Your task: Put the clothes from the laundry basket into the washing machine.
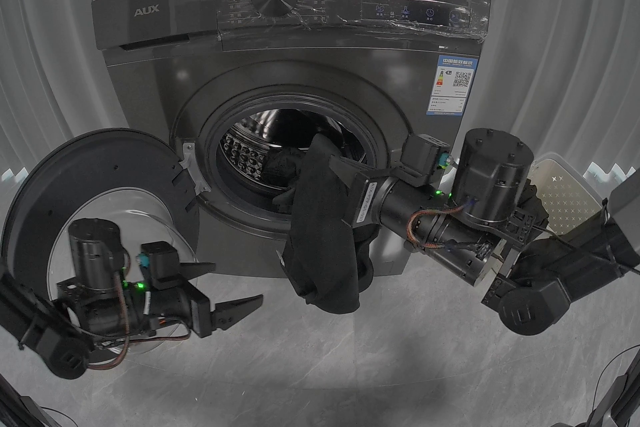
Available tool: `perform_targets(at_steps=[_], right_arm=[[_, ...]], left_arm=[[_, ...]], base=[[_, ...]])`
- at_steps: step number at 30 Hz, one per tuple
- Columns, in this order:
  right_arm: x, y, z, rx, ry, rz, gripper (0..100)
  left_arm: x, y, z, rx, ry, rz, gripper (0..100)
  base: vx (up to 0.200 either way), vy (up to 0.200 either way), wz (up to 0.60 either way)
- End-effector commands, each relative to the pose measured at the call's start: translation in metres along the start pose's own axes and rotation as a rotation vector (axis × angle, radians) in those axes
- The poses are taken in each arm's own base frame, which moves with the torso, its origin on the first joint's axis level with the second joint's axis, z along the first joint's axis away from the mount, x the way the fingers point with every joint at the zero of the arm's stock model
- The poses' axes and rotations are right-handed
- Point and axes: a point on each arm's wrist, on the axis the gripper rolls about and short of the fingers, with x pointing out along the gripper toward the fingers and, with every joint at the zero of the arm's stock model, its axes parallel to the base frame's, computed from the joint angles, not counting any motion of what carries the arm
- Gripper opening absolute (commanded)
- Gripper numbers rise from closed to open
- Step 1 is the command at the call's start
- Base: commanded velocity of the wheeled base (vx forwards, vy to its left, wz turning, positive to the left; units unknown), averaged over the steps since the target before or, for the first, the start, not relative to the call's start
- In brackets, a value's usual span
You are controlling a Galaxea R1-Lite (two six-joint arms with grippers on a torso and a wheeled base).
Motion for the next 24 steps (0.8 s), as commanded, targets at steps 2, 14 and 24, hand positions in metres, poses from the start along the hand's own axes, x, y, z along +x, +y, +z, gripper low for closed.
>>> perform_targets(at_steps=[2, 14, 24], right_arm=[[0.014, -0.004, -0.007, 0.0, -0.002, -0.011, 0], [0.016, -0.003, -0.004, 0.001, -0.015, -0.008, 0], [0.015, -0.004, -0.003, 0.001, -0.02, -0.01, 0]], left_arm=[[0.068, 0.008, -0.028, -0.081, 0.128, -0.035, 100], [0.124, 0.016, -0.034, -0.179, 0.084, 0.039, 100], [0.13, 0.018, -0.038, -0.232, 0.077, 0.091, 100]], base=[[0.0, 0.0, 0.0], [0.0, 0.0, 0.0], [0.0, 0.0, 0.0]])
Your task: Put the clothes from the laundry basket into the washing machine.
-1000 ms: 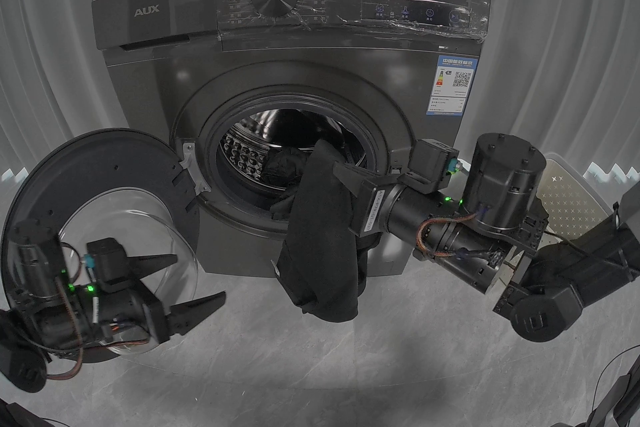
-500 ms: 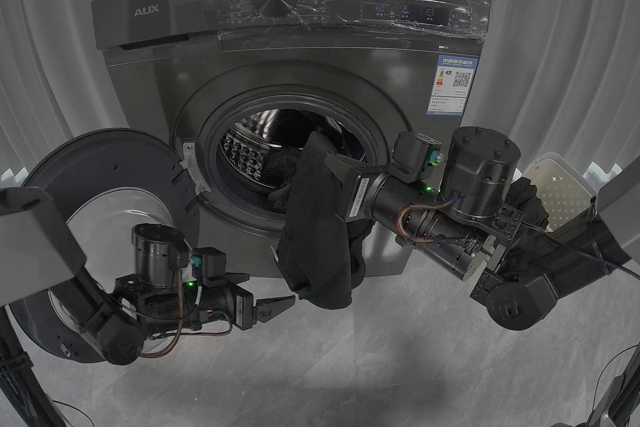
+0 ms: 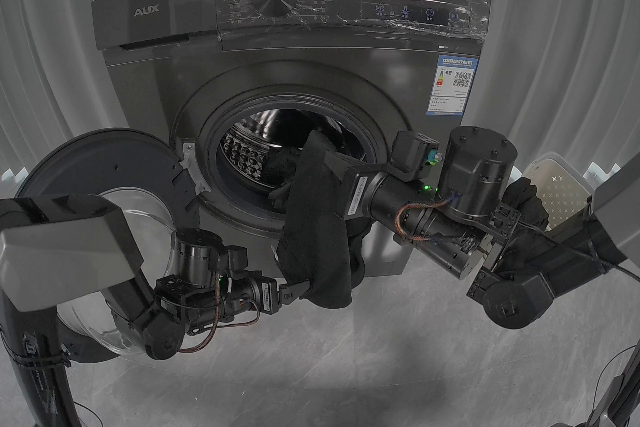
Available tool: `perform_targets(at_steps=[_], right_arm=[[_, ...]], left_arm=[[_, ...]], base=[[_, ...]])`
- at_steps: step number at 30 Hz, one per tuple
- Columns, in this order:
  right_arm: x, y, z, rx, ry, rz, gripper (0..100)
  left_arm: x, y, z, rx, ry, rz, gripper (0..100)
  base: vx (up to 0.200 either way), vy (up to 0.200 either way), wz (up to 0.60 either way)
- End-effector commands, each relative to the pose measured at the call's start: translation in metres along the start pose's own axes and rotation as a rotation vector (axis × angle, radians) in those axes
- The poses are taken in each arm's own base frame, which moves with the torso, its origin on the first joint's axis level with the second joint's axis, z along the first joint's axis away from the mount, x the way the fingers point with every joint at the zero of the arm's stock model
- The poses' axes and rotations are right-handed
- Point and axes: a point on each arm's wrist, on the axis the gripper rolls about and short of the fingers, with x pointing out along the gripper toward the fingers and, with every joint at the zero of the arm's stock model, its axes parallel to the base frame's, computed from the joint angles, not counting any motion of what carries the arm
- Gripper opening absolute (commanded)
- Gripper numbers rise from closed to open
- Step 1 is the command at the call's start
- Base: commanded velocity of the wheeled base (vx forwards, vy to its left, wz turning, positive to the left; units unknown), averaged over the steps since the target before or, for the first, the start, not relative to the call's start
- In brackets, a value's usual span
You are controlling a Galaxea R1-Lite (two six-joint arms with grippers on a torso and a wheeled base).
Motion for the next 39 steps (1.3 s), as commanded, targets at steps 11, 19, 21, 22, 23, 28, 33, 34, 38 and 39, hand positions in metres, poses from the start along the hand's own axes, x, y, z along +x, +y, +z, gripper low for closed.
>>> perform_targets(at_steps=[11, 19, 21, 22, 23, 28, 33, 34, 38, 39], right_arm=[[0.0, 0.001, 0.002, 0.001, -0.007, 0.002, 0], [-0.001, 0.001, 0.001, 0.0, -0.004, 0.003, 0], [-0.001, 0.001, 0.001, 0.0, -0.004, 0.003, 0], [-0.001, 0.001, 0.001, 0.0, -0.004, 0.003, 0], [-0.001, 0.001, 0.001, 0.0, -0.004, 0.003, 0], [-0.001, 0.001, -0.001, 0.002, 0.001, 0.002, 0], [-0.001, -0.001, -0.001, 0.003, 0.002, -0.004, 0], [0.0, -0.001, -0.001, 0.002, 0.003, -0.005, 0], [0.002, -0.011, -0.002, -0.001, 0.007, -0.03, 0], [0.003, -0.013, -0.004, -0.001, 0.009, -0.036, 0]], left_arm=[[0.029, 0.007, -0.006, -0.083, -0.041, 0.033, 100], [0.044, 0.01, -0.007, -0.104, -0.064, 0.057, 100], [0.047, 0.01, -0.007, -0.118, -0.082, 0.062, 100], [0.048, 0.008, -0.005, -0.123, -0.096, 0.056, 0], [0.048, 0.008, -0.005, -0.123, -0.097, 0.055, 0], [0.056, 0.007, 0.0, -0.135, -0.161, 0.037, 0], [0.055, 0.006, 0.007, -0.137, -0.231, 0.038, 0], [0.053, 0.006, 0.007, -0.136, -0.24, 0.035, 0], [0.033, -0.002, 0.014, -0.125, -0.285, 0.012, 0], [0.027, -0.006, 0.015, -0.121, -0.289, 0.005, 0]], base=[[0.0, 0.0, 0.0], [0.0, 0.0, 0.0], [0.0, 0.0, 0.0], [0.0, 0.0, 0.0], [0.0, 0.0, 0.0], [0.0, 0.0, 0.0], [0.0, 0.0, 0.0], [0.0, 0.0, 0.0], [0.0, 0.0, 0.0], [0.0, 0.0, 0.0]])
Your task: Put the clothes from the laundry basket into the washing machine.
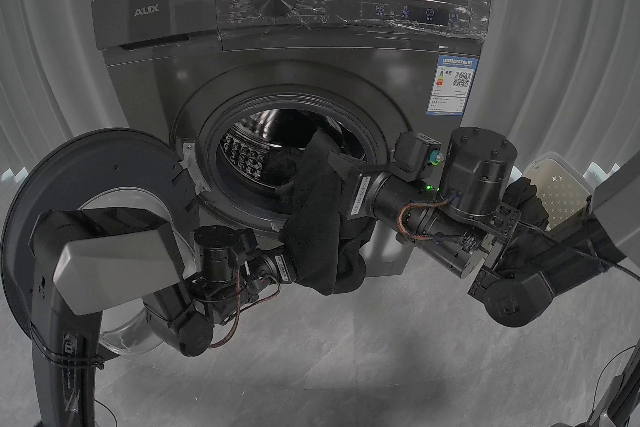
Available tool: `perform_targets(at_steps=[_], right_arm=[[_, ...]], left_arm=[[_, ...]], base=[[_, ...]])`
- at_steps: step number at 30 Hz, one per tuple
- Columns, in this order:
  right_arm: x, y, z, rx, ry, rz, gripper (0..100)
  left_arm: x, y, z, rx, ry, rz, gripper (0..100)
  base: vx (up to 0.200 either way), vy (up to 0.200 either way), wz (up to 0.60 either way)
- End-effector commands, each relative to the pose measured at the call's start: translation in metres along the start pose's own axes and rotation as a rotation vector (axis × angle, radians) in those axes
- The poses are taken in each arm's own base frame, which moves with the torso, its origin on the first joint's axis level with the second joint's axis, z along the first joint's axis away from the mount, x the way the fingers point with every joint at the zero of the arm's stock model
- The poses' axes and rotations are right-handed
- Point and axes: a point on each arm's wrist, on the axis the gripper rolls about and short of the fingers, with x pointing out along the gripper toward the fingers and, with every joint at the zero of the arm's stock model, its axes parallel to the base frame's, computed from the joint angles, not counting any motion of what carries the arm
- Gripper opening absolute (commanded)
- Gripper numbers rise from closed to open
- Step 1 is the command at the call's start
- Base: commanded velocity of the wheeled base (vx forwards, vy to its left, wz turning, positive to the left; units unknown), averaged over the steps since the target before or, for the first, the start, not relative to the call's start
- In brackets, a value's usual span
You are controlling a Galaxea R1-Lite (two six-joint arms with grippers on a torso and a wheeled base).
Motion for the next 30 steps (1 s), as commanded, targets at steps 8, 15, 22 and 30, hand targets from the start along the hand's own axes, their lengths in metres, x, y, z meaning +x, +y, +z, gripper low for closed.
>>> perform_targets(at_steps=[8, 15, 22, 30], right_arm=[[0.008, -0.027, -0.01, -0.007, 0.018, -0.068, 0], [0.009, -0.026, -0.014, -0.006, 0.028, -0.066, 0], [0.009, -0.023, -0.016, -0.006, 0.032, -0.059, 0], [0.009, -0.022, -0.015, -0.007, 0.022, -0.082, 0]], left_arm=[[-0.08, -0.044, 0.039, 0.023, -0.093, -0.128, 0], [-0.093, -0.047, 0.044, 0.001, -0.106, -0.169, 0], [-0.093, -0.045, 0.044, -0.006, -0.112, -0.166, 0], [-0.089, -0.041, 0.04, -0.062, -0.096, -0.165, 0]], base=[[0.0, 0.0, 0.0], [0.0, 0.0, 0.0], [0.0, 0.0, 0.0], [0.0, 0.0, 0.0]])
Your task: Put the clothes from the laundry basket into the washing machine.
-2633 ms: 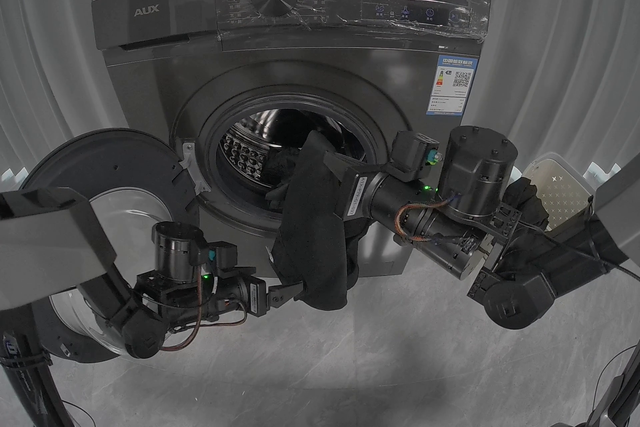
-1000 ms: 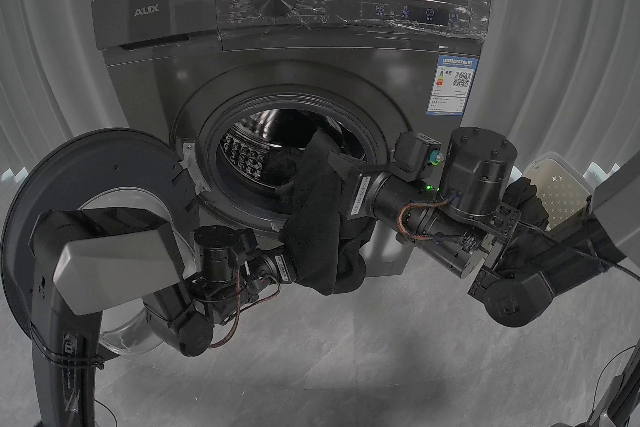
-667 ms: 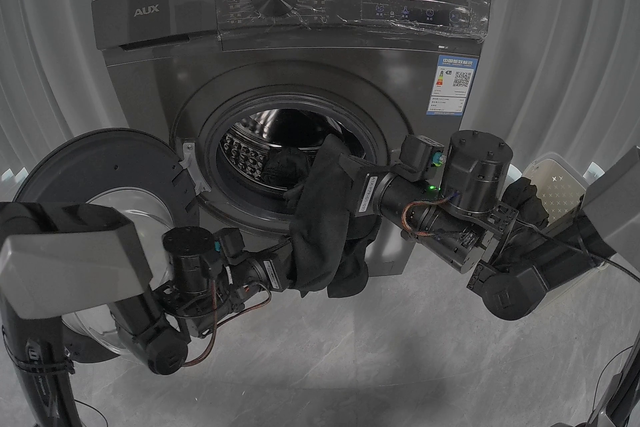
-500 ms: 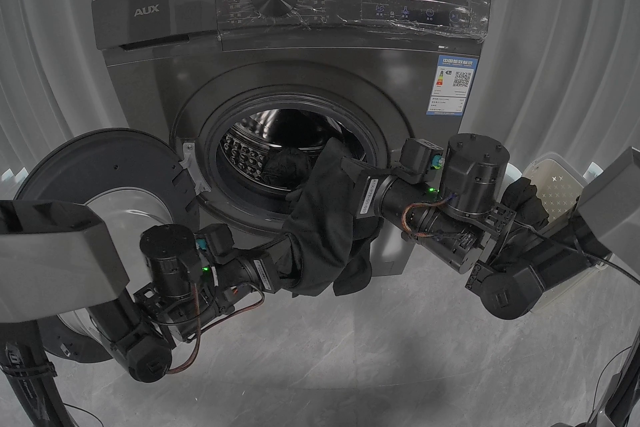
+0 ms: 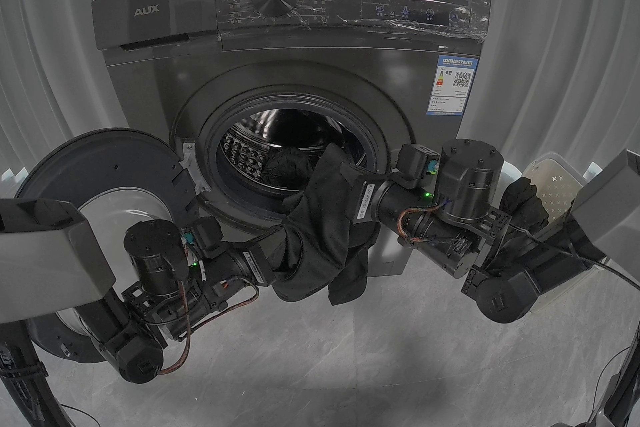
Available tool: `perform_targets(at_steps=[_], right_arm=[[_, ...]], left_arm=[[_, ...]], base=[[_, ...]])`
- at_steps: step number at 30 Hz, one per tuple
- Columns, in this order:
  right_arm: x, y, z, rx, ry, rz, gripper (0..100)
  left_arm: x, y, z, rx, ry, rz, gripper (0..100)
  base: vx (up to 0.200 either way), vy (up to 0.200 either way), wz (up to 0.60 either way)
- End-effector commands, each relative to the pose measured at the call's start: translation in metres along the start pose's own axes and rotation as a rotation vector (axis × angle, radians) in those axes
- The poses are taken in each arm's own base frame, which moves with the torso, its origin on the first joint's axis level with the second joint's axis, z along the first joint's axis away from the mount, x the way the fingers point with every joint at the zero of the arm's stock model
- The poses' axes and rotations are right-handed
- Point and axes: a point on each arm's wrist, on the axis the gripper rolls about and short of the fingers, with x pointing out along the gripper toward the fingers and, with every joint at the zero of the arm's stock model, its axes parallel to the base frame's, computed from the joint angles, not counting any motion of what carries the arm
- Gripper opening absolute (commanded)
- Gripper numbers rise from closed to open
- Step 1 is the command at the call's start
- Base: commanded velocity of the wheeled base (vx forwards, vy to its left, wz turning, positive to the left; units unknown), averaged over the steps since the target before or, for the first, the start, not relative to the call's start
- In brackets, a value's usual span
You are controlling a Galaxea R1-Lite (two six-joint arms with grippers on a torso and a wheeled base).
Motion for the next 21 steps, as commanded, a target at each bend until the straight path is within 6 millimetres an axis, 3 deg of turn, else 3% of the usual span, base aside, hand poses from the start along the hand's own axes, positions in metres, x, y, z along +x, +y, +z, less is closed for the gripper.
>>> perform_targets(at_steps=[1, 3, 4, 11, 18, 21], right_arm=[[0.0, 0.001, 0.001, 0.0, -0.007, -0.005, 0], [-0.001, 0.002, 0.002, 0.0, -0.006, -0.003, 0], [-0.001, 0.002, 0.002, 0.0, -0.008, -0.004, 0], [-0.001, 0.005, 0.002, 0.001, -0.009, 0.004, 0], [-0.001, 0.005, 0.003, 0.001, -0.012, 0.005, 0], [-0.001, 0.005, 0.005, 0.002, -0.017, 0.003, 0]], left_arm=[[0.005, 0.007, -0.008, -0.007, 0.03, 0.007, 0], [0.009, 0.011, -0.012, -0.009, 0.044, 0.013, 0], [0.012, 0.014, -0.016, -0.012, 0.055, 0.018, 100], [0.037, 0.035, -0.036, -0.052, 0.077, 0.051, 100], [0.042, 0.045, -0.047, -0.056, 0.095, 0.071, 100], [0.041, 0.052, -0.061, -0.063, 0.137, 0.095, 100]], base=[[0.0, 0.0, 0.0], [0.0, 0.0, 0.0], [0.0, 0.0, 0.0], [0.0, 0.0, 0.0], [0.0, 0.0, 0.0], [0.0, 0.0, 0.0]])
